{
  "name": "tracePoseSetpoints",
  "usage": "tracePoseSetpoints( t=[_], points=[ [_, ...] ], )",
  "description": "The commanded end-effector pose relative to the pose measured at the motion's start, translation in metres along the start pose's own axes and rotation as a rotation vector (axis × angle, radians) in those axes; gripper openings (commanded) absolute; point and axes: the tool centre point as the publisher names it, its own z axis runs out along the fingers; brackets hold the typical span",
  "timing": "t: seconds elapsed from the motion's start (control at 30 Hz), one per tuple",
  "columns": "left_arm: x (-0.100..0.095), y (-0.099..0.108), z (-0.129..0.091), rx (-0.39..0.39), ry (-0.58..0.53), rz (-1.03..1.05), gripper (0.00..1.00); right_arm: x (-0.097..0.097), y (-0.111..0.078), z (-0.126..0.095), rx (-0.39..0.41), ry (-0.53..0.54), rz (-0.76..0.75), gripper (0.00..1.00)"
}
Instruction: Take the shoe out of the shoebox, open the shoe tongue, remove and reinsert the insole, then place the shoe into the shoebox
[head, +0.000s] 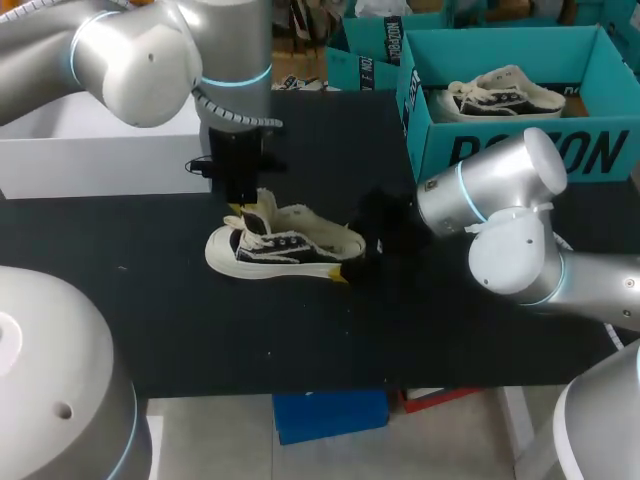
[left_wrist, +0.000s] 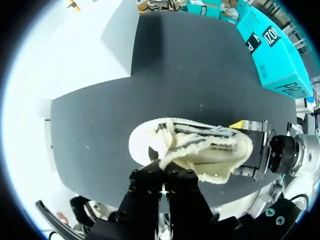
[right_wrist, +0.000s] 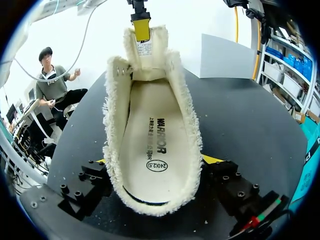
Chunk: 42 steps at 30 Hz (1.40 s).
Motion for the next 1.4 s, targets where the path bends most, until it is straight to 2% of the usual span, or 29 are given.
tracePoseSetpoints(
  t=[0.03,0.37,0.6,0.7,0.73,0.8,0.83,0.9,1.13,1.33,1.37,1.4],
  points=[
    [-0.013,0.001,0.015,-0.014,0.054,-0.004,0.0,-0.001,-0.001,0.001,0.002,-0.003,0.002,0.0],
    [-0.035,0.006,0.036,-0.037,0.119,-0.04,0.0,-0.001,-0.001,0.001,0.002,-0.003,0.002,0.0],
    [-0.039,0.003,0.048,-0.056,0.12,-0.05,0.0,-0.001,-0.001,0.001,0.002,-0.003,0.002,0.0],
    [-0.038,0.003,0.048,-0.061,0.123,-0.05,0.24,-0.001,-0.001,0.001,0.002,-0.003,0.002,0.0],
    [-0.037,0.003,0.047,-0.061,0.123,-0.049,0.28,-0.001,-0.001,0.001,0.002,-0.003,0.002,0.0],
    [-0.035,0.002,0.044,-0.061,0.125,-0.043,0.49,-0.001,-0.001,0.001,0.002,-0.003,0.002,0.0],
    [-0.035,0.001,0.041,-0.06,0.127,-0.033,1.0,-0.001,-0.001,0.001,0.002,-0.003,0.002,0.0],
    [-0.035,-0.001,0.034,-0.083,0.165,-0.009,1.0,-0.001,-0.001,0.001,0.002,-0.003,0.002,0.0],
    [-0.024,0.001,0.004,-0.054,0.165,0.223,1.0,-0.001,-0.001,0.001,0.002,-0.003,0.002,0.0],
    [0.004,0.012,-0.021,-0.101,0.062,0.697,1.0,-0.001,-0.001,0.001,0.002,-0.003,0.002,0.0],
    [0.008,0.013,-0.025,-0.111,0.051,0.769,0.94,-0.001,-0.001,0.001,0.002,-0.003,0.002,0.0],
    [0.013,0.014,-0.028,-0.143,0.041,0.868,0.47,-0.001,-0.001,0.001,0.002,-0.003,0.002,0.0]
  ],
)
